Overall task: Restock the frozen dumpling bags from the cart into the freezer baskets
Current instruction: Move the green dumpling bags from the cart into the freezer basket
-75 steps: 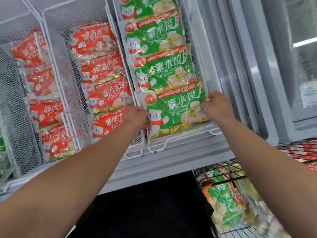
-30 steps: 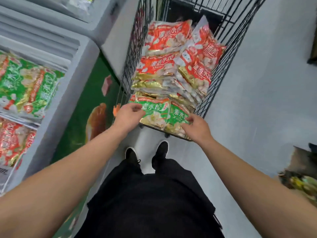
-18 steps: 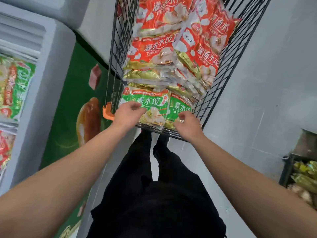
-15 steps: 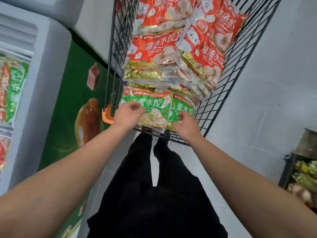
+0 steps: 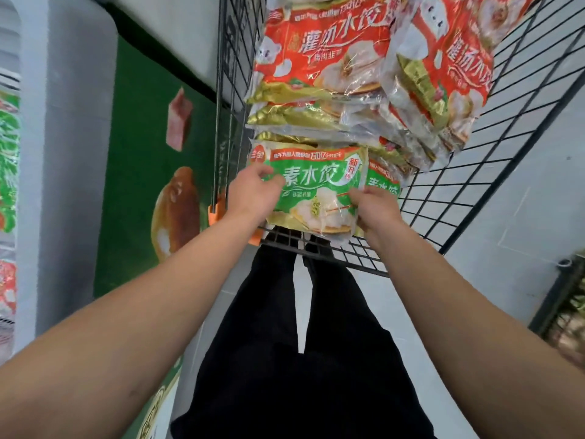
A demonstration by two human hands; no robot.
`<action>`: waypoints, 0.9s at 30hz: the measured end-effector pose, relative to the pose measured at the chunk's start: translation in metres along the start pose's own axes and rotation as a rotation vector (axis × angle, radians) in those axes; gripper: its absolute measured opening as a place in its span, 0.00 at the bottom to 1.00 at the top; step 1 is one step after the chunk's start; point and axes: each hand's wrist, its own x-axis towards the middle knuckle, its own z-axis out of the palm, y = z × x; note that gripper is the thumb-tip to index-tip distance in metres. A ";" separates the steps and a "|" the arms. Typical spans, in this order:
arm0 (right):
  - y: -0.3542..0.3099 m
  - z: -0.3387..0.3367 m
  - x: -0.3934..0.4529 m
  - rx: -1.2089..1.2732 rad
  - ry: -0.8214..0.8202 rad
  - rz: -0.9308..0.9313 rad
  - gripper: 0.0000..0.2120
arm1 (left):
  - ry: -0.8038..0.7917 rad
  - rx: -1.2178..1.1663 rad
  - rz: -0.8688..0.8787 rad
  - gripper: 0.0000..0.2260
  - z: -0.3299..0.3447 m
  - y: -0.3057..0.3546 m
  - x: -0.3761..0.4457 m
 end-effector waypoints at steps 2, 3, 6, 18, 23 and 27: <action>0.003 -0.016 0.000 -0.029 -0.031 -0.024 0.03 | 0.008 -0.008 -0.023 0.18 0.003 0.004 0.008; 0.005 -0.023 0.002 -0.051 -0.021 -0.031 0.04 | 0.006 -0.008 -0.043 0.19 0.006 0.008 0.015; 0.016 -0.039 0.016 0.023 0.127 0.008 0.07 | 0.017 -0.071 -0.144 0.18 0.016 0.014 0.033; 0.006 -0.046 0.016 0.229 0.122 0.041 0.03 | -0.145 -0.350 -0.570 0.10 0.028 -0.003 0.041; -0.005 -0.062 -0.007 0.158 0.123 -0.051 0.06 | -0.146 -0.437 -0.390 0.07 0.025 0.009 0.012; -0.007 -0.072 -0.047 0.158 0.045 -0.162 0.08 | -0.157 -0.625 -0.227 0.06 -0.005 0.015 -0.043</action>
